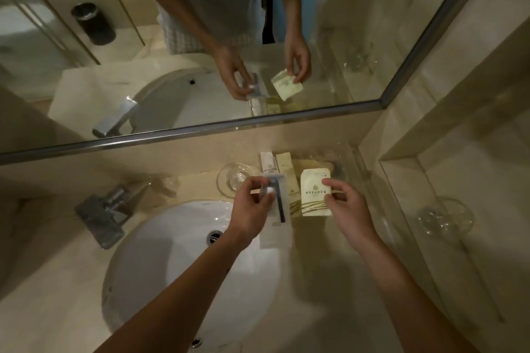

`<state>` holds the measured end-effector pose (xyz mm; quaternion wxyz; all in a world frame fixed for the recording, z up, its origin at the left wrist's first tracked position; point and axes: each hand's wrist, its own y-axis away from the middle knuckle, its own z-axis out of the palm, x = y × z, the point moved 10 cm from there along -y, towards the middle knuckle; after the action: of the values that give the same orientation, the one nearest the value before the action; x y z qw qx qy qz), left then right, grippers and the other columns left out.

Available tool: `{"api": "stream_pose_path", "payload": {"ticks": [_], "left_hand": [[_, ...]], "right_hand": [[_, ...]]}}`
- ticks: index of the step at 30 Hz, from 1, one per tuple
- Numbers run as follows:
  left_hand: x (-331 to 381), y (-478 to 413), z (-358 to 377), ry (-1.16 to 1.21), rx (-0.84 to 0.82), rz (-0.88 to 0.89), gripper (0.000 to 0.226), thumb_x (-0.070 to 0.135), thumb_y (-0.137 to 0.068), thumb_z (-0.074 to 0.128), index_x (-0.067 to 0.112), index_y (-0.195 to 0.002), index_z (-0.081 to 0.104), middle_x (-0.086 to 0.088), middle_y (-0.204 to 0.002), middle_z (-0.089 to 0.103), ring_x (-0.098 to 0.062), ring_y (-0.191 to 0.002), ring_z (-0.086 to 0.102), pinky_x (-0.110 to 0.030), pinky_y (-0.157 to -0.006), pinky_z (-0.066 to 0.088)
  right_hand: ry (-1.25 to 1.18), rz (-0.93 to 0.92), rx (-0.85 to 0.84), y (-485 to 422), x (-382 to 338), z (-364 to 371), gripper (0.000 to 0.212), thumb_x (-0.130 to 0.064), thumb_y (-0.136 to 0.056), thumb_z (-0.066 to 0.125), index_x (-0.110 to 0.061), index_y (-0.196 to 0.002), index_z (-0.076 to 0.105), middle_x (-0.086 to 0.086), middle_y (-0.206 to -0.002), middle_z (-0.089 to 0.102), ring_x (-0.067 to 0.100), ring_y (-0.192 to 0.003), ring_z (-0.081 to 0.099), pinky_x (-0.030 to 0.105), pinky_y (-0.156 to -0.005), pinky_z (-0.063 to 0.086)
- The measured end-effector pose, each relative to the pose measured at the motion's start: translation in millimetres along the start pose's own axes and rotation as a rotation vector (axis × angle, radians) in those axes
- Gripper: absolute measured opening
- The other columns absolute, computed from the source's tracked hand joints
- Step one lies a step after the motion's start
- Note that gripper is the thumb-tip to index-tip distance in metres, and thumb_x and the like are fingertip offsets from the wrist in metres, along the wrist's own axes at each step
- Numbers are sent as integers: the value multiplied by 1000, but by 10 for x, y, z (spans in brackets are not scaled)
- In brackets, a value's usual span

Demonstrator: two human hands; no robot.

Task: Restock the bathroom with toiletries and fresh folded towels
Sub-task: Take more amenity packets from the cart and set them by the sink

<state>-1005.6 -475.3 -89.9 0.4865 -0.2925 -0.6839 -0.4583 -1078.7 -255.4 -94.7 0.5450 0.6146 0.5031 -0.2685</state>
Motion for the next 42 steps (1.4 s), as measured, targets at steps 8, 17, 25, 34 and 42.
{"api": "stream_pose_path", "payload": {"ticks": [8,17,25,34,42], "left_hand": [[-178,-490,156,3,34,-39,16,11,-95,63,12,-110,57,0,-113,62,-6,-94,66,-24,-69,58],[-236,-757,215,42,56,-94,21,18,-94,65,18,-114,57,2,-113,63,-11,-97,66,-21,-70,57],[-217,-881,246,57,58,-116,23,17,-94,65,17,-115,57,3,-114,63,-13,-100,66,-18,-68,56],[-211,-895,197,13,72,-108,19,20,-94,64,22,-111,56,2,-115,63,-13,-101,65,-23,-71,59],[-133,-868,315,-7,69,-77,20,14,-93,66,19,-110,58,2,-112,63,-12,-101,63,-17,-68,55]], "right_hand": [[71,9,-45,-724,55,37,34,0,-91,58,-23,-113,68,2,-108,68,5,-86,65,9,-58,49],[135,20,-109,-1233,152,179,35,0,-91,58,-23,-115,67,0,-106,66,8,-83,62,10,-54,46],[258,-77,-144,-1424,139,302,36,-3,-88,62,-27,-115,64,-5,-120,61,7,-91,65,18,-72,54],[544,-245,-87,-1388,22,379,31,-12,-85,65,-28,-112,63,-11,-114,42,17,-111,52,42,-97,49],[328,-186,-69,-1275,-56,267,23,-13,-89,65,-28,-105,60,-9,-113,49,12,-111,52,29,-96,48]]}}
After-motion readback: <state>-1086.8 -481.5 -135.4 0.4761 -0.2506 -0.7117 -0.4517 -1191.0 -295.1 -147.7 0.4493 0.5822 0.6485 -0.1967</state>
